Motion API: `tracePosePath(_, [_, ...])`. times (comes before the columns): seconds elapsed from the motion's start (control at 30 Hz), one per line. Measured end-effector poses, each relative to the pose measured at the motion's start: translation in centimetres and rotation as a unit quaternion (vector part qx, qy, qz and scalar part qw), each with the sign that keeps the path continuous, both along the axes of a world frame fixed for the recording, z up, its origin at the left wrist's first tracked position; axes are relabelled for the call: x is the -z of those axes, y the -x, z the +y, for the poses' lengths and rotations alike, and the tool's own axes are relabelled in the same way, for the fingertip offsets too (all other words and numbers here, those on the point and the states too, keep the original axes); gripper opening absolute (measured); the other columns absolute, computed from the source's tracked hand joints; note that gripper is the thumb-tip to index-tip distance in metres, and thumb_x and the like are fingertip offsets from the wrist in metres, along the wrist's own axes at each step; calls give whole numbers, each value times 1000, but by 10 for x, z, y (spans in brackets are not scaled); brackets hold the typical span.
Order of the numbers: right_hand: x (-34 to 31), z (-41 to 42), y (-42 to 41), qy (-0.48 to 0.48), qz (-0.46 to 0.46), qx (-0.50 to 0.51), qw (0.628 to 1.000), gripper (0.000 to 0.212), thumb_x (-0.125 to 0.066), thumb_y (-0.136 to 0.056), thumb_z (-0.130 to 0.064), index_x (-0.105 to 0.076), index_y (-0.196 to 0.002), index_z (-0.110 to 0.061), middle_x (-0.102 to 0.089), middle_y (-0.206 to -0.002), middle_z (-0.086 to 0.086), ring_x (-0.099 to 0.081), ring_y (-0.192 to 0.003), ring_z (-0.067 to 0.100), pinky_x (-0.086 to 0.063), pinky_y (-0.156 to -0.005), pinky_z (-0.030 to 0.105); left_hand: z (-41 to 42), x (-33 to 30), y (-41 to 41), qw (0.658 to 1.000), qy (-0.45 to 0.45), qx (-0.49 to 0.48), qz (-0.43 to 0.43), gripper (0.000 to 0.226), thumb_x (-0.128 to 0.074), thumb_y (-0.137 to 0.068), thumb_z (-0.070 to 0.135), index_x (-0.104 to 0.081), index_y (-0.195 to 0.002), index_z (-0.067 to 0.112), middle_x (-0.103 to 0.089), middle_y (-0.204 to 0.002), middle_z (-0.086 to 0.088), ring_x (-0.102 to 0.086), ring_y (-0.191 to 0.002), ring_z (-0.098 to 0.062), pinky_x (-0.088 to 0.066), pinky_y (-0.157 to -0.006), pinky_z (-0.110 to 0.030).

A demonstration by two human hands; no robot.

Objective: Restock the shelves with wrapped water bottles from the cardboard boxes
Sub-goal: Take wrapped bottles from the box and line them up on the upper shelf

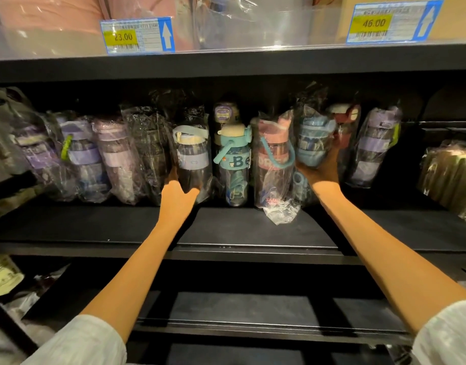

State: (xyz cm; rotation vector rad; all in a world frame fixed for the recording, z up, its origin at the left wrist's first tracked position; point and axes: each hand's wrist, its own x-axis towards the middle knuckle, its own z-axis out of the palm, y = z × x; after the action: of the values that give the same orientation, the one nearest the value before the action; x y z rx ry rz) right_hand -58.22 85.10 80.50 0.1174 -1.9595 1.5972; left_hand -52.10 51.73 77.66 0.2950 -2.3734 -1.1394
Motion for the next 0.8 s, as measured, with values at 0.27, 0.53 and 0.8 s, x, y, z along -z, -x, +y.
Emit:
tracePosePath(0.27, [18,16,-72,-257,-199,120,938,49,-59,-101,-39,-54,-87,8,-59,-99,30,-59,-100,47,-44,-71,47,-9,2,-64,978,173,61,-102,69,-53,-103,54,-39,-156,13,-43,-157,-10,-47,-138,-32,-42,-109,-48])
tracePosePath(0.53, [58,-19,-156,-479,-34,7,877,57,-59,-100,-46,-56,-145,-11,-59,-142,11,-49,-134,35,-46,-108,49,-33,49,-165,947,306,25,-95,64,-48,-104,53,-52,-149,8,-55,-148,-11,-50,-137,-29,-45,-111,-43])
tracePosePath(0.8, [113,-154,-247,-558,61,-149,814,61,-50,-104,-54,-45,-157,-24,-47,-158,4,-36,-151,29,-22,-128,46,-88,121,-289,936,327,-23,-128,64,-49,-105,50,-50,-149,4,-56,-144,-16,-51,-134,-35,-47,-110,-46])
